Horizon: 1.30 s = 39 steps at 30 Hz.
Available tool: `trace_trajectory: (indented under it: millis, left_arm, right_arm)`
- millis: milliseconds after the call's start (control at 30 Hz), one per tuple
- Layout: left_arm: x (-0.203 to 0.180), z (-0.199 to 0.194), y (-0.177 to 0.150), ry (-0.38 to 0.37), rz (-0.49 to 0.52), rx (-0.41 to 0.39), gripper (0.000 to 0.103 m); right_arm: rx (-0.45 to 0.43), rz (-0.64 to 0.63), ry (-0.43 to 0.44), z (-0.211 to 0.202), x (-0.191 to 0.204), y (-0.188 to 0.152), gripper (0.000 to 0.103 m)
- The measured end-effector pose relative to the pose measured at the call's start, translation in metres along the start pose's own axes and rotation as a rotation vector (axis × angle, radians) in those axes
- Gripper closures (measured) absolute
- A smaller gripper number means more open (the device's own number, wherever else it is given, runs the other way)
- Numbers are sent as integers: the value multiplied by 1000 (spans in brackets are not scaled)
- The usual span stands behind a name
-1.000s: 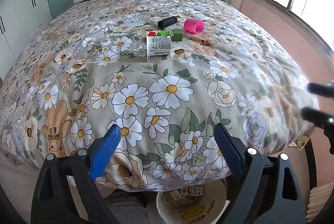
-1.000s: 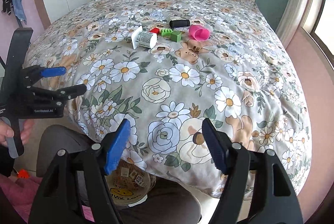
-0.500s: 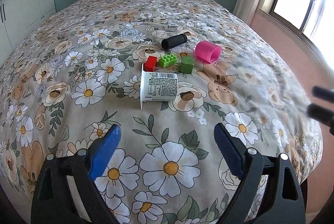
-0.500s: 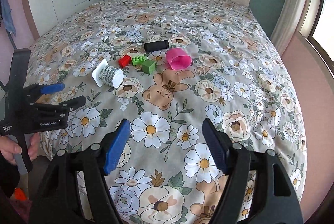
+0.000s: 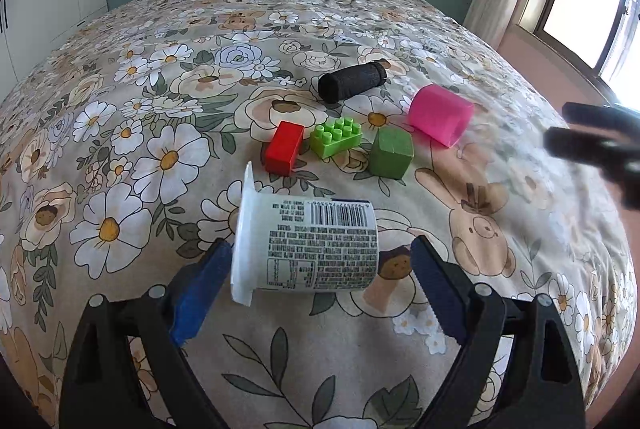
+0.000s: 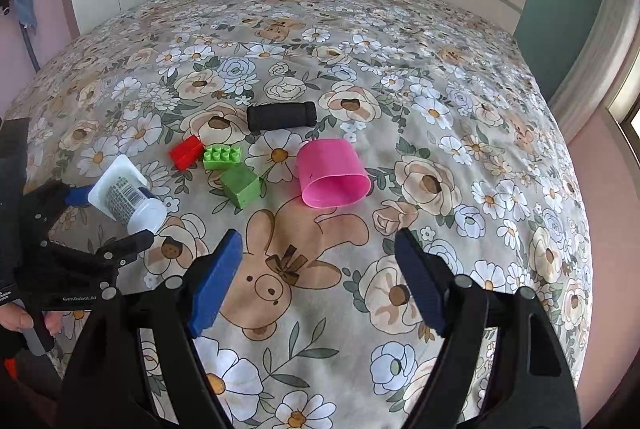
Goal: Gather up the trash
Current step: 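Grasp the yogurt cup with the left tool while the right tool grasps the pink cup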
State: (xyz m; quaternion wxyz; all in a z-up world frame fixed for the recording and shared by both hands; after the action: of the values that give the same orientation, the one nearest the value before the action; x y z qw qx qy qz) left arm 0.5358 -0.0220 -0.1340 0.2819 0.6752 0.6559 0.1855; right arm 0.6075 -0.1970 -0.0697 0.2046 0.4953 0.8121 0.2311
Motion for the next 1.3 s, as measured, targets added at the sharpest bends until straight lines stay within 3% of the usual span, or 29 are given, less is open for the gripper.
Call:
trace_trajectory:
  millis: [167, 367, 467, 533, 700, 867, 900, 1300]
  left_arm:
    - [1, 18, 6, 19, 5, -7, 11]
    - [8, 43, 7, -2, -39, 20, 11]
    - [7, 46, 7, -6, -30, 10, 11]
    - [6, 47, 9, -16, -30, 10, 11]
    - [8, 49, 12, -42, -43, 5, 13]
    - [8, 49, 14, -44, -23, 2, 38]
    - [8, 49, 14, -47, -23, 3, 38]
    - [11, 11, 18, -49, -4, -32, 40]
  right_arm:
    - [91, -12, 62, 58, -4, 22, 25]
    - [198, -63, 62, 122, -12, 42, 25]
    - [269, -37, 125, 148, -17, 43, 25]
    - [284, -40, 114, 157, -20, 45, 25]
    - [277, -23, 140, 166, -21, 55, 25]
    - [286, 20, 178, 172, -20, 60, 27]
    - [288, 26, 192, 173, -18, 60, 36]
    - [202, 124, 184, 125, -24, 60, 36]
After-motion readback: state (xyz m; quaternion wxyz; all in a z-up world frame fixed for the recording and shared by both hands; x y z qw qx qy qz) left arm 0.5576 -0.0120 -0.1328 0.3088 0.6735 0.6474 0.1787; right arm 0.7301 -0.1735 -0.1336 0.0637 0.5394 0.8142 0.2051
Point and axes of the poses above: each gripper's, at about its wrist camera, not at the fingertips, and z roughly the way its jaws point, x to its left, y to its top, the point moved 6 cm from there along z, roughly the way its jaws point, and after that the axes turned 1 degree about z, right-handed, at the moved point
